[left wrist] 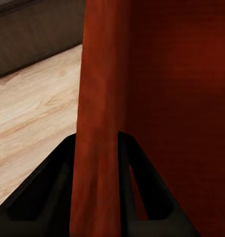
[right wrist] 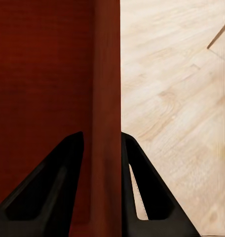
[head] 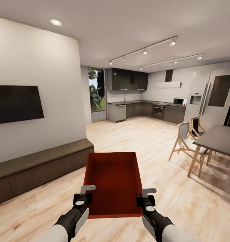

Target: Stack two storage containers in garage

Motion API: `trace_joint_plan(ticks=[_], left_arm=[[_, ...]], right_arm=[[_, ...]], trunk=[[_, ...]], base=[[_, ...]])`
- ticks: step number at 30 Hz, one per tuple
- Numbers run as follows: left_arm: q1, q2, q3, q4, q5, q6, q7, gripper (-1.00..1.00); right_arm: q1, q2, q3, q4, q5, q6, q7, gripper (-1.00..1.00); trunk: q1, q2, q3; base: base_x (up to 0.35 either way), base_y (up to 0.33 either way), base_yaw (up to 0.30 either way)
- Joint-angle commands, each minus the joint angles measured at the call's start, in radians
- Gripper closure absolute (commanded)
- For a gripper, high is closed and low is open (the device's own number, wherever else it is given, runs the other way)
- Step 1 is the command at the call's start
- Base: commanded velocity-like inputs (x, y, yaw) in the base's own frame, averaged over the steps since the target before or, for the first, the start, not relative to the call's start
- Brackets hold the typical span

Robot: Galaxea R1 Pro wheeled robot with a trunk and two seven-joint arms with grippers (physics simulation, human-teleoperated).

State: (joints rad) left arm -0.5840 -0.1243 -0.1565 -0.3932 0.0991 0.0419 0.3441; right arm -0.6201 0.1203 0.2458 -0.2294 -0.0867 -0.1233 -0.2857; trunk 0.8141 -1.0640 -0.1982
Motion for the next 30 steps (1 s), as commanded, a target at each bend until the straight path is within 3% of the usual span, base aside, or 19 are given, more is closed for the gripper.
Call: trace_joint_plan(ticks=[1,30], left_arm=[[0.000,0.000,0.005,-0.004,0.002,0.004,0.006,1.00],[-0.001,0.000,0.005,-0.003,0.002,0.004,0.006,1.00]], right_arm=[[-0.001,0.008,-0.008,0.001,-0.010,-0.002,-0.002,1.00],[-0.001,0.009,-0.008,0.002,-0.010,-0.002,-0.001,1.00]], trunk=[[0.000,-0.001,-0.001],[0.000,-0.001,0.000]], base=[[0.000,0.000,-0.283],[0.000,0.000,-0.283]])
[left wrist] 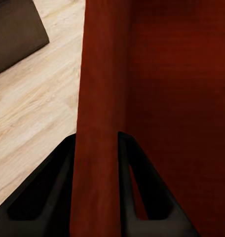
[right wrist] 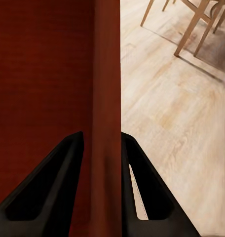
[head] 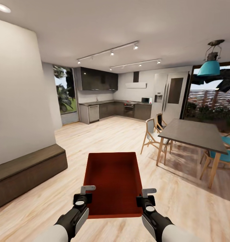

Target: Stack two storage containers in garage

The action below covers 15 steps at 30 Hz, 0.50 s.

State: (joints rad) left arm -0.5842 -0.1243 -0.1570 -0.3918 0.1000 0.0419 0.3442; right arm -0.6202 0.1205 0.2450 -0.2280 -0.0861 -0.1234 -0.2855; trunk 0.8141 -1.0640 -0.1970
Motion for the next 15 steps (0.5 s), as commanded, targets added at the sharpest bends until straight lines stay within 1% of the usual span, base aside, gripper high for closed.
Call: trace_joint_plan(ticks=[1,15], left_arm=[[0.000,0.000,0.005,-0.004,0.001,0.004,0.006,1.00],[0.000,0.000,0.005,-0.004,0.001,0.004,0.006,1.00]], right_arm=[[-0.001,0.008,-0.007,0.001,-0.011,-0.002,-0.001,1.00],[-0.001,0.008,-0.007,0.001,-0.011,-0.002,-0.001,1.00]], trunk=[[0.000,-0.001,-0.001],[0.000,-0.001,-0.001]], base=[[0.000,0.000,-0.283],[0.000,0.000,-0.283]])
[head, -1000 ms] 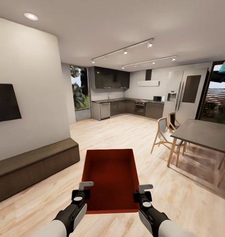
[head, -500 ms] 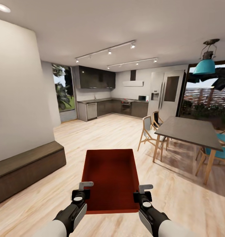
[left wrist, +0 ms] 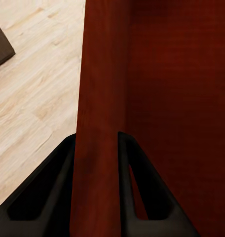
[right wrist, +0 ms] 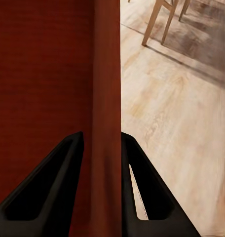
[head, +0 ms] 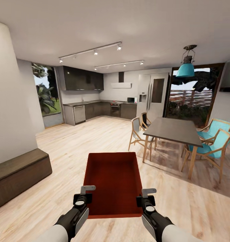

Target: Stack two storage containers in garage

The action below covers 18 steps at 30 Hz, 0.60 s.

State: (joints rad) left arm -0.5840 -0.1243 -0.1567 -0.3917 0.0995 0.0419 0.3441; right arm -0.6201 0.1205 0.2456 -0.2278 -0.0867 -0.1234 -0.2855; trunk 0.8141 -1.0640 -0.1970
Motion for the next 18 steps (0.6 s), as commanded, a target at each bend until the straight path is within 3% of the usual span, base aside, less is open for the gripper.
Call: trace_joint_plan(ticks=[1,18], left_arm=[[0.000,0.000,0.005,-0.005,0.002,0.004,0.006,1.00],[0.000,0.002,0.005,-0.006,0.002,0.004,0.006,1.00]], right_arm=[[-0.001,0.008,-0.008,0.001,-0.010,-0.002,-0.001,1.00],[-0.001,0.008,-0.008,0.002,-0.010,-0.002,-0.001,1.00]], trunk=[[0.000,-0.001,-0.001],[0.000,-0.001,-0.001]], base=[[0.000,0.000,-0.283],[0.000,0.000,-0.284]])
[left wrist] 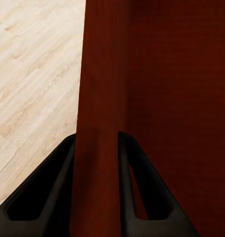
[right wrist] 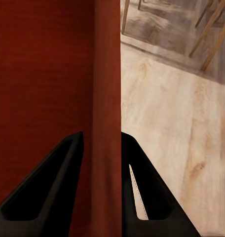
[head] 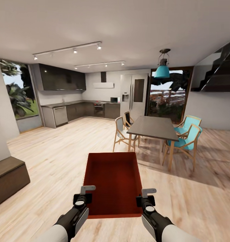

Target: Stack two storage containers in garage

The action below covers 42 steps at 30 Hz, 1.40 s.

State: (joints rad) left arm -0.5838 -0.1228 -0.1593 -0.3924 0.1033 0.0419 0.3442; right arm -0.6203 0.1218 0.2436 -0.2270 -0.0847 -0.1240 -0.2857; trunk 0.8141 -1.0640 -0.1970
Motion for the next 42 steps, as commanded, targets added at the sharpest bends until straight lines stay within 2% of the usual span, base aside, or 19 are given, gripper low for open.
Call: trace_joint_plan(ticks=[1,42], left_arm=[[-0.001,0.000,0.007,-0.005,-0.002,0.004,0.006,1.00],[-0.001,-0.001,0.007,-0.005,-0.004,0.004,0.003,1.00]], right_arm=[[-0.001,0.007,-0.006,0.001,-0.012,-0.002,-0.001,1.00],[-0.001,0.006,-0.006,0.002,-0.012,-0.001,-0.001,1.00]], trunk=[[0.000,-0.001,-0.001],[0.000,-0.001,-0.001]], base=[[0.000,0.000,-0.284],[0.000,0.000,-0.284]])
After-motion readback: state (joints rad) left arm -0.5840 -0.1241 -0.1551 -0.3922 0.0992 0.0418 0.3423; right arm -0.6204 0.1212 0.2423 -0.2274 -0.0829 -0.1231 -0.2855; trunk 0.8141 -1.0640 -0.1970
